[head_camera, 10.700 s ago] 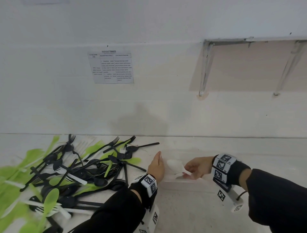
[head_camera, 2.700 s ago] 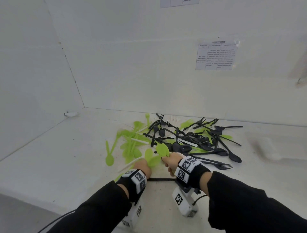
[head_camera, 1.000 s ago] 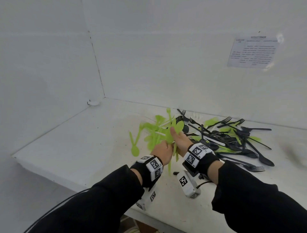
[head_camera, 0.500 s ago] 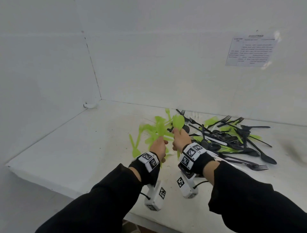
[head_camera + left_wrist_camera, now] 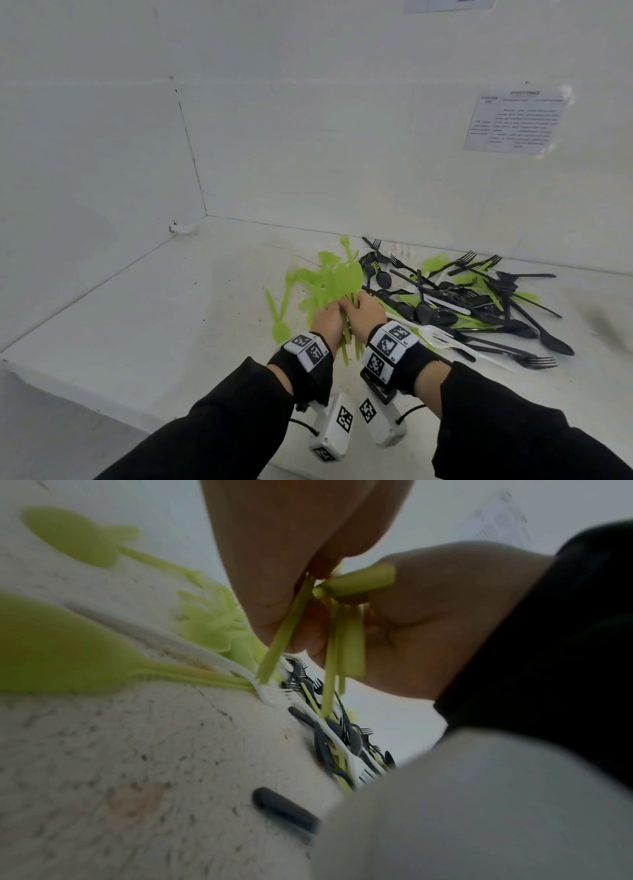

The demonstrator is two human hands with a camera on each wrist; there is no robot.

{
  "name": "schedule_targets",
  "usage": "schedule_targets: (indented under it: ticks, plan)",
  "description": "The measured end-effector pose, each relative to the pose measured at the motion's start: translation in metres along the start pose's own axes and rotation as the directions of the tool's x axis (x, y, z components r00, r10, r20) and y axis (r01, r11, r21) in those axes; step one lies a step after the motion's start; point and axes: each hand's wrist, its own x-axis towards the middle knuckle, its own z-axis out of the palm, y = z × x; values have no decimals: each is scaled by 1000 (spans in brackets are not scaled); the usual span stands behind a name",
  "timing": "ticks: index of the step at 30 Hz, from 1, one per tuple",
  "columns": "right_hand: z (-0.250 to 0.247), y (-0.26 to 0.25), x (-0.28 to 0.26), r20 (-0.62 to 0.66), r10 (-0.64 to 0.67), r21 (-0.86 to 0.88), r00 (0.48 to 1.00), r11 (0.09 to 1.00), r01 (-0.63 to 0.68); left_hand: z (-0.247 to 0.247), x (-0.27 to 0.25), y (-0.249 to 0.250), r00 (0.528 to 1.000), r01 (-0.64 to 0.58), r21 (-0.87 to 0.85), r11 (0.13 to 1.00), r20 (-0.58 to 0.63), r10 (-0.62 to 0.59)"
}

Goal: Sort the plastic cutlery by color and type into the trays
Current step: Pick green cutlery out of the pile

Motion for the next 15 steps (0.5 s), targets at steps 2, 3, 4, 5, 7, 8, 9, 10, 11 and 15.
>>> schedule_targets:
  ticks: [2, 3, 4, 5, 7, 8, 9, 10, 11, 15]
  plan:
    - [2, 0, 2, 8, -43, -12, 999, 999, 43, -1, 1, 1, 1000, 0, -14, 1000, -25, -1]
    - [3, 0, 3, 5, -64, -5, 998, 998, 64, -3, 0, 2, 1000, 1, -25, 1000, -26, -1]
    - [3, -1, 3, 1, -81, 14, 997, 997, 81, -3, 0, 4, 1000, 2, -42, 999, -20, -3]
    - [3, 0, 4, -6, -88, 39, 996, 995, 88, -4, 2, 4, 1000, 5, -62, 998, -5, -5]
    - [4, 0, 5, -24, -72, 79, 997, 994, 74, -6, 2, 6, 1000, 14, -99, 995, 23, -12]
    - [4, 1, 5, -37, -61, 99, 997, 993, 64, -6, 3, 7, 999, 27, -122, 992, 38, -22]
    - [4, 2, 6, -55, -52, 125, 997, 990, 58, -5, 4, 7, 998, 42, -155, 987, 53, -35]
    - [5, 2, 6, -76, -41, 158, 996, 986, 53, -5, 6, 7, 998, 51, -178, 983, 55, -41]
    - [5, 2, 6, -94, -31, 194, 995, 980, 48, -5, 7, 7, 998, 51, -189, 981, 44, -44]
    - [1, -3, 4, -9, -61, 199, 998, 978, 61, -3, 10, 7, 997, 69, -210, 975, 37, -63]
